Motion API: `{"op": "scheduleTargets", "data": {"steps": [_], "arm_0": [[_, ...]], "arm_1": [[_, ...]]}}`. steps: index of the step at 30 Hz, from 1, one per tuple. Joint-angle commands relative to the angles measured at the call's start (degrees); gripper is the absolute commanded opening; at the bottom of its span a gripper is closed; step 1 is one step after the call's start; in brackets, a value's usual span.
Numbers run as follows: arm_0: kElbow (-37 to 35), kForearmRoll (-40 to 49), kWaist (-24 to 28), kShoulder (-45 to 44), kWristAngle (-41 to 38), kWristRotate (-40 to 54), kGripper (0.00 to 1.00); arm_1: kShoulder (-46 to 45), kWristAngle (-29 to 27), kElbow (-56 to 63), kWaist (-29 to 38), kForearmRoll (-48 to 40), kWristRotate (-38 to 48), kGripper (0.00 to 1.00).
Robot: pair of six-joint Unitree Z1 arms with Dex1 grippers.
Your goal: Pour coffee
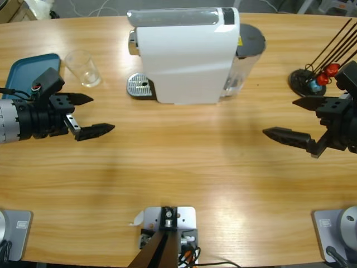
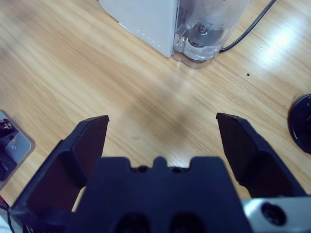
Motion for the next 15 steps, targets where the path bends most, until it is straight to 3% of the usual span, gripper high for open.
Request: {"op": "scheduleTargets", "data": {"steps": [1, 15], "arm_0": [[1.56, -0.43, -0.64, 0.18, 0.31, -0.88, 0.98], [0.13, -0.74, -0.2, -4.35, 1.59, -2.52, 0.968]], "arm_1": [[1.16, 0.82, -0.26, 0.51, 0.74, 0.62, 0.959], [1.61, 0.85, -0.43, 0.51, 0.74, 0.62, 0.959]]}}
